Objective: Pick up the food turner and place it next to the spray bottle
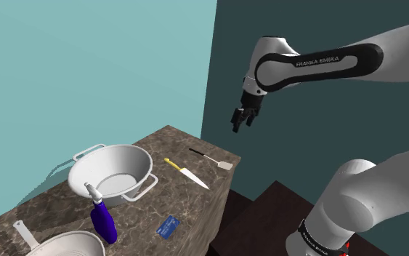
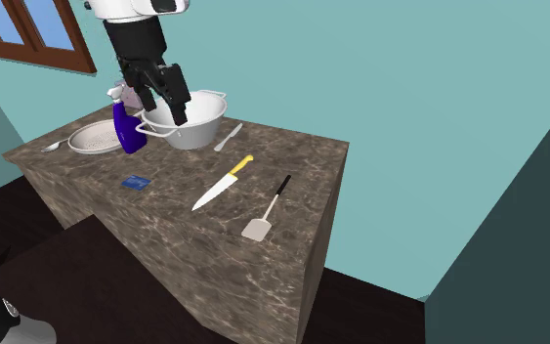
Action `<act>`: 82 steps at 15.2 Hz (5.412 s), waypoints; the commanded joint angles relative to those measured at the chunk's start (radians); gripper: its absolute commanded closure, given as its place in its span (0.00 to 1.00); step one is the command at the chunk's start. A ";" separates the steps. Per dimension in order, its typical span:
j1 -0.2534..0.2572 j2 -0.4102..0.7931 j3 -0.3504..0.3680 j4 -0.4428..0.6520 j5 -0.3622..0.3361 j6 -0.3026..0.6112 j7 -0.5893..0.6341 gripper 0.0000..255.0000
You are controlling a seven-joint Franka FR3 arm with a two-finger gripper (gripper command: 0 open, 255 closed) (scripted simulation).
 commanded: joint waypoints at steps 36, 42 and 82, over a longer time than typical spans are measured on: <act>-0.079 1.199 -0.037 0.524 0.192 0.651 -0.506 0.00; -0.079 1.199 -0.037 0.524 0.192 0.651 -0.506 0.00; -0.045 0.899 -0.085 0.515 0.126 0.362 -0.453 1.00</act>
